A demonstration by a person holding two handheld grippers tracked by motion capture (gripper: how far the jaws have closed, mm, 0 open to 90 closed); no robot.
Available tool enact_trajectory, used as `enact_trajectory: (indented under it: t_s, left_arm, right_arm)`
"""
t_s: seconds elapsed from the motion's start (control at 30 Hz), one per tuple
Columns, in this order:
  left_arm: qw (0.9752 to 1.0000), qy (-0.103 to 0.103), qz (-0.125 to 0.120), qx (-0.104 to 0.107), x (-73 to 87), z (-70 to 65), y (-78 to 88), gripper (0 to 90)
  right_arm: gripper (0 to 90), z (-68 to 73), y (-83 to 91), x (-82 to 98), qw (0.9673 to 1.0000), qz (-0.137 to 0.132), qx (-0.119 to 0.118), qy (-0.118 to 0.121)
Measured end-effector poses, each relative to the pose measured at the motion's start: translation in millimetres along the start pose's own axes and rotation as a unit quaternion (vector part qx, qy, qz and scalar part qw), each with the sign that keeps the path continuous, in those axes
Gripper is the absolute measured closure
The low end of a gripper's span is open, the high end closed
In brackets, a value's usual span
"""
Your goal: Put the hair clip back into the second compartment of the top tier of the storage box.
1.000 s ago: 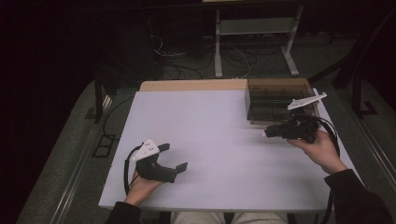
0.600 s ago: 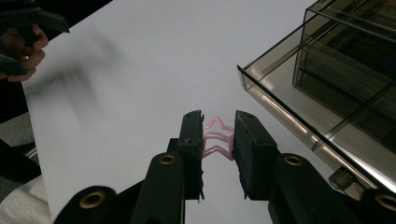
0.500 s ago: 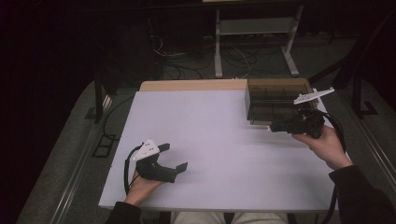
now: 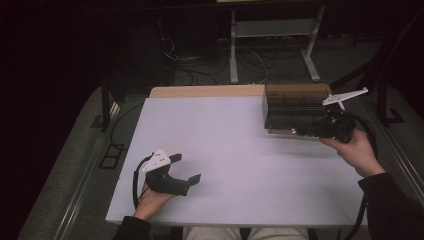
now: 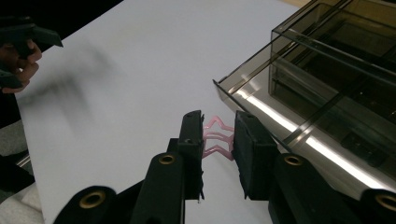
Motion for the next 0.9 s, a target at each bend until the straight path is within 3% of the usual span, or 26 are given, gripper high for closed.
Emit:
enact_trajectory:
  t_s: [0.9]
  left_arm:
    - [1.0, 0.003, -0.001, 0.0, 0.2, 0.2, -0.3, 0.0]
  right_arm:
    - [72.4, -33.1, 18.2, -12.8, 0.9989, -0.029, 0.023, -0.027]
Point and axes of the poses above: each handheld gripper's, and its own axes: y roughly backward along the jaws, x roughly out of its underside, z roughly to its left, the point moved 9 cm from there along -y, roughly forward along the jaws, and after that the axes turned 3 degrees about -y, right-handed, at the moved point
